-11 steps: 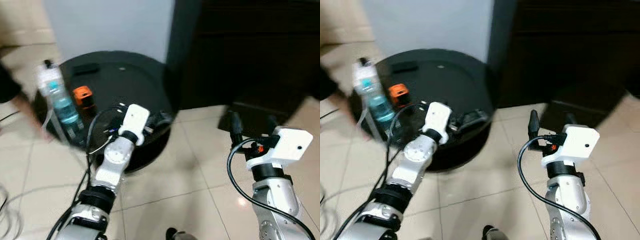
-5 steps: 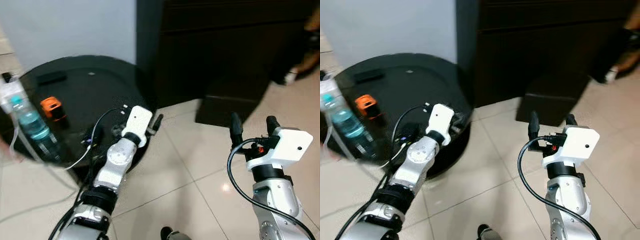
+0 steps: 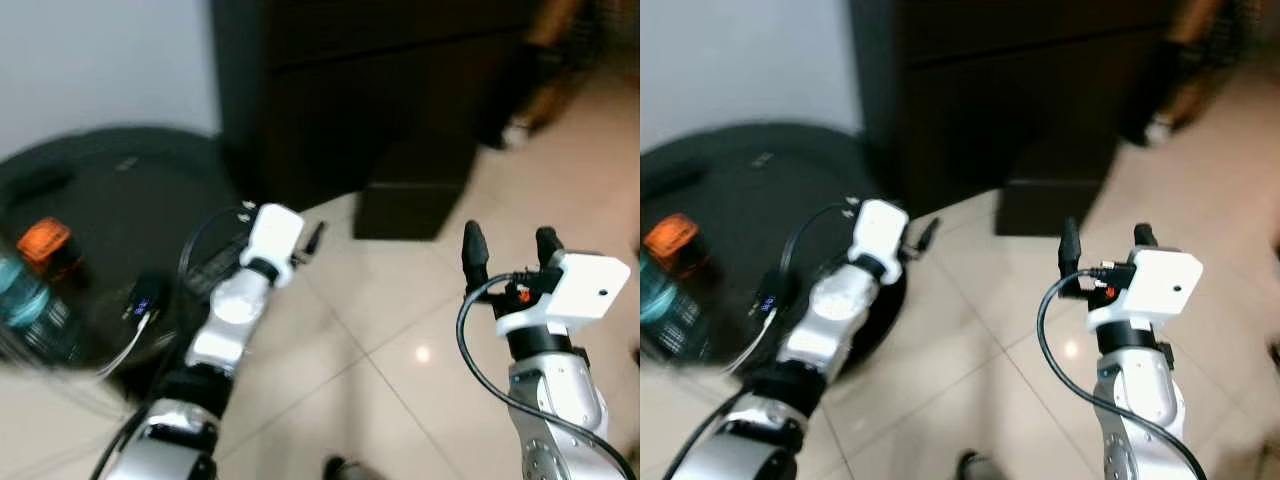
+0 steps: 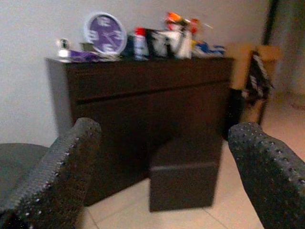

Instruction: Picking trash to rubbish bin

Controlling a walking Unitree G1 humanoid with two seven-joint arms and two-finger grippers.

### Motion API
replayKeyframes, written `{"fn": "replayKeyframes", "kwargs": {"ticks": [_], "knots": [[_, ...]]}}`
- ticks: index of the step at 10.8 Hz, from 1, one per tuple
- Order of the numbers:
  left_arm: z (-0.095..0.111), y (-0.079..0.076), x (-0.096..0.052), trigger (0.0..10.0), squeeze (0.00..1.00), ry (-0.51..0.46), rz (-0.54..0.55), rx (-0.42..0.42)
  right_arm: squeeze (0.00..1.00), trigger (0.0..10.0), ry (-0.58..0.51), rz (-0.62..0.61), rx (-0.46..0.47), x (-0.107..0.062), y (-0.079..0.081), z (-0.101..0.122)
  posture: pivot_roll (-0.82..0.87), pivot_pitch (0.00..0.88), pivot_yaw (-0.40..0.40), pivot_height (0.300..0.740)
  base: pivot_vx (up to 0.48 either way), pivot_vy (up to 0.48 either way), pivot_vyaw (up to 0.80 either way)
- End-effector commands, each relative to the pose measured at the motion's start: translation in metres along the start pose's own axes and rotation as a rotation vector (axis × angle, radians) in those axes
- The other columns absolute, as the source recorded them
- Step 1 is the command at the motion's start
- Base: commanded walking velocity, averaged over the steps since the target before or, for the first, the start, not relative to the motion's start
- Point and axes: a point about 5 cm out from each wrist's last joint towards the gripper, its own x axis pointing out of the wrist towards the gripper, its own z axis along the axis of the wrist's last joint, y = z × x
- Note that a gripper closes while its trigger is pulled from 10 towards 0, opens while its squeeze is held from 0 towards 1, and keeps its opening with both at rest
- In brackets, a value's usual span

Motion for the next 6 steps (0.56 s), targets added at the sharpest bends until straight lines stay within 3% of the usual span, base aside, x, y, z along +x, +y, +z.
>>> {"fn": "replayKeyframes", "kwargs": {"ticks": [1, 6], "knots": [[0.0021, -0.0081, 0.0031, 10.0, 0.0, -0.008, -0.031, -0.015, 0.0, 10.0, -0.007, -0.017, -0.012, -0.0002, -0.0046, 0.0017, 0.12, 0.081, -0.046, 0.74, 0.0, 0.0, -0.8], [-0.0025, -0.0086, 0.0027, 10.0, 0.0, 0.012, -0.034, -0.017, 0.0, 10.0, -0.003, -0.017, -0.013, -0.0006, -0.0044, 0.0007, 0.12, 0.083, -0.046, 0.74, 0.0, 0.0, -0.8]]}}
